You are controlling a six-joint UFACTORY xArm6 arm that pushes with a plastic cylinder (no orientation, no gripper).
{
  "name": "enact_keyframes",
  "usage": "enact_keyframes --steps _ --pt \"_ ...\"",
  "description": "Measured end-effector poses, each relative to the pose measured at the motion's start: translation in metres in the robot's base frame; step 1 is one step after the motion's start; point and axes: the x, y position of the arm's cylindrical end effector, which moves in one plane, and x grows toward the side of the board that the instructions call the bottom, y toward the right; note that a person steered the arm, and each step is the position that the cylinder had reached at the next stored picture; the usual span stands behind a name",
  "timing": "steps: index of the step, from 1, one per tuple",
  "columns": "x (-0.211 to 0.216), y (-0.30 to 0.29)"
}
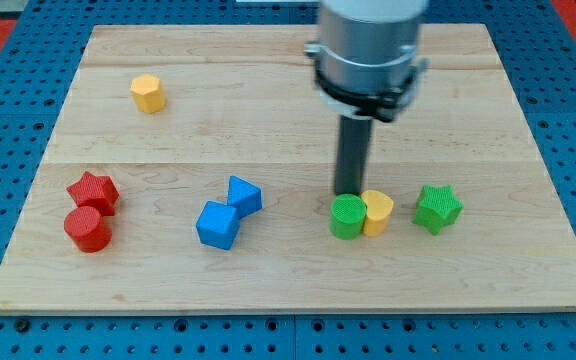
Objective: Separate the green circle from the yellow heart
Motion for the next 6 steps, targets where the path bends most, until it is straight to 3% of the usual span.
enact_keyframes --steps 2,3,4,5,6 --pt "-0.014 0.021" --pt "0.022 0.028" --pt "0.011 -0.004" --pt "-0.042 -0.063" --pt "0.014 -0.125"
